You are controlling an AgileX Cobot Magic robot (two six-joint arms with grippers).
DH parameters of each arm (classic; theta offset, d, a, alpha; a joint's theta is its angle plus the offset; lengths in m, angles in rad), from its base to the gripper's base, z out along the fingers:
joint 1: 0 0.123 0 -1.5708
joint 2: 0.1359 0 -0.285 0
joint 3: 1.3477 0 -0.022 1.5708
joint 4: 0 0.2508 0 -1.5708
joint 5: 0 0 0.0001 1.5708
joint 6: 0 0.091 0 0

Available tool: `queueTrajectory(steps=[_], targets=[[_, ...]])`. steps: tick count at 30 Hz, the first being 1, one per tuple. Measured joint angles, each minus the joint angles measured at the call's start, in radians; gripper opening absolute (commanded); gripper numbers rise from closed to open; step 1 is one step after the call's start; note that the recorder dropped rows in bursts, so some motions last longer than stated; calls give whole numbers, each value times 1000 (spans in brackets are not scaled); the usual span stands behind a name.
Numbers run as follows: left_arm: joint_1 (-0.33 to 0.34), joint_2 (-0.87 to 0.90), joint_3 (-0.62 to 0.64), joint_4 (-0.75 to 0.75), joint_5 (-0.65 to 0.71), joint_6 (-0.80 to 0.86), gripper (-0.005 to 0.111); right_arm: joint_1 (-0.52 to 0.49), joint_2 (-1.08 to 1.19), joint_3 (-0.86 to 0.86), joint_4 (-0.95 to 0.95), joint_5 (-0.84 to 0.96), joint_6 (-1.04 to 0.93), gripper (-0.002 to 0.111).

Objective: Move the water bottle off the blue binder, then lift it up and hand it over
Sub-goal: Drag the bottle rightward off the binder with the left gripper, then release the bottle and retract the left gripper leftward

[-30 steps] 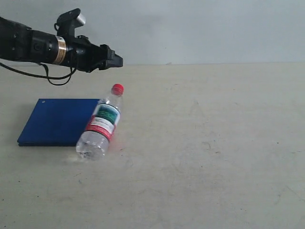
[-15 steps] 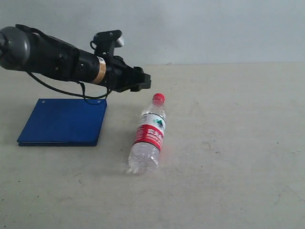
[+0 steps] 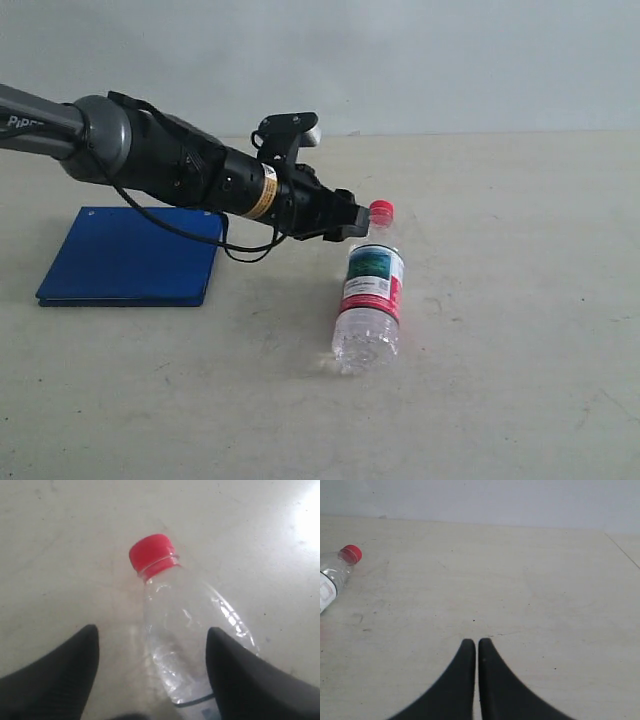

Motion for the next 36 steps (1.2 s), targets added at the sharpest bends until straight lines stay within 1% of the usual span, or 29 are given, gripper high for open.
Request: queueTrajectory(steps=[1,4,5,8,11,14,17,23,25,28,31,34,36], targets=[[0,0,2,0,10,0,47,0,0,0,0,0,0,0],[0,-6,2,0,78,0,12,0,0,0,0,0,0,0],[0,-15,2,2,106,0,5,0,0,0,0,0,0,0],[0,-60,2,7,204,14,4,0,0,0,0,0,0,0],[0,-147,15,7,308,37,4,0,0,0,0,0,0,0],[-4,-270,54,7,416,54,4,0,0,0,0,0,0,0],[-18,-399,136,7,529,81,4,0,0,0,0,0,0,0],[-88,-627,362,8,786,105,4,0,0,0,0,0,0,0],[-107,-702,429,8,843,105,4,0,0,0,0,0,2,0],[-135,-840,520,8,888,105,4,0,0,0,0,0,1,0],[-167,-979,602,8,897,105,4,0,0,0,0,0,1,0],[-187,-1125,688,8,890,105,4,0,0,0,-2,0,-1,0],[-189,-1213,740,8,863,105,4,0,0,0,-15,-19,-11,0]])
